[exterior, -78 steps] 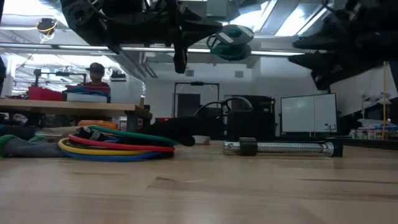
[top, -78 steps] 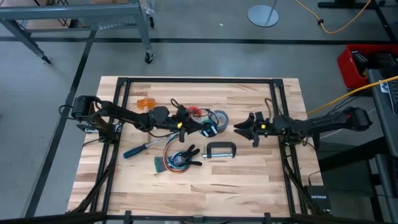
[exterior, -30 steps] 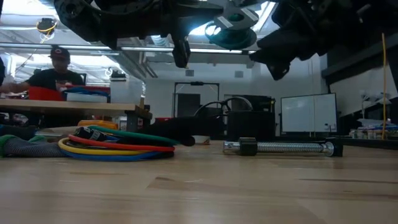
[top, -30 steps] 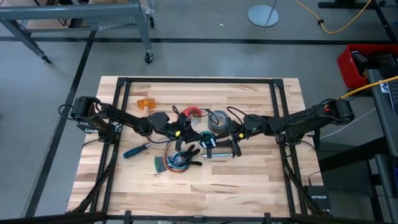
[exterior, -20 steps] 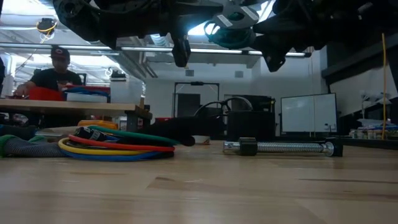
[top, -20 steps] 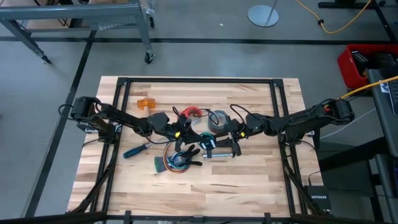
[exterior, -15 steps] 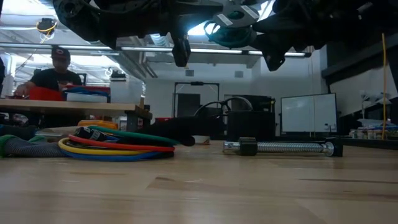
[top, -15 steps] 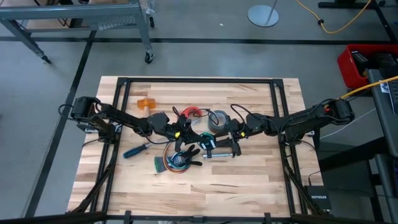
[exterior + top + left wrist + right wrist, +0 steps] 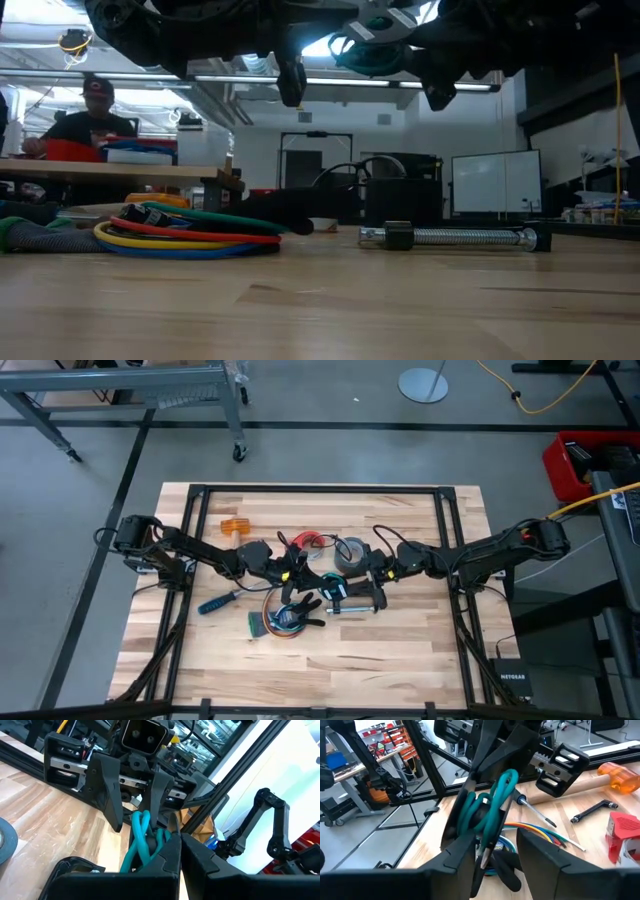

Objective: Coil cords
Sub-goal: Uncoil the blue wire from the spool

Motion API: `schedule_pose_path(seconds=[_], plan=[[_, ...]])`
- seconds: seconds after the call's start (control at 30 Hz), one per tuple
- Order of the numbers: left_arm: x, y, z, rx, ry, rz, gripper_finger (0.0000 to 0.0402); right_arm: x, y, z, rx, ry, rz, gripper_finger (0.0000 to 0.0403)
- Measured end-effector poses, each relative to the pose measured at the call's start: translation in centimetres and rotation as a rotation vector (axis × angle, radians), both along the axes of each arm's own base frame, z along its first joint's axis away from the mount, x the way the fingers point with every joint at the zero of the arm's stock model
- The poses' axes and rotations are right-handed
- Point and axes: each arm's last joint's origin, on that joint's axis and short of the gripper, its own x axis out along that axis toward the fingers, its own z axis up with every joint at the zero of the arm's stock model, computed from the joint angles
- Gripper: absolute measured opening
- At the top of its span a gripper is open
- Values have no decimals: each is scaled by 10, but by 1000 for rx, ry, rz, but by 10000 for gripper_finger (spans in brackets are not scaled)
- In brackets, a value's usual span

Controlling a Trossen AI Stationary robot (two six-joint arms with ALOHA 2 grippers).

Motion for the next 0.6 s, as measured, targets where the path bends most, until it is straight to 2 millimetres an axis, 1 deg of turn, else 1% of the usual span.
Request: schedule_pose_path(seconds=[0.1,0.43,0.5,0.6], plan=[[0,0,0,0,0,0,0,0,0,0,6,1,-1,117],[0,0,1,21,-11,0,0,0,0,0,6,3,-2,13],[0,0,1,25,-12,0,0,0,0,0,5,2,-7,7],[0,0,1,25,-12,1,0,0,0,0,8,3,-8,11]])
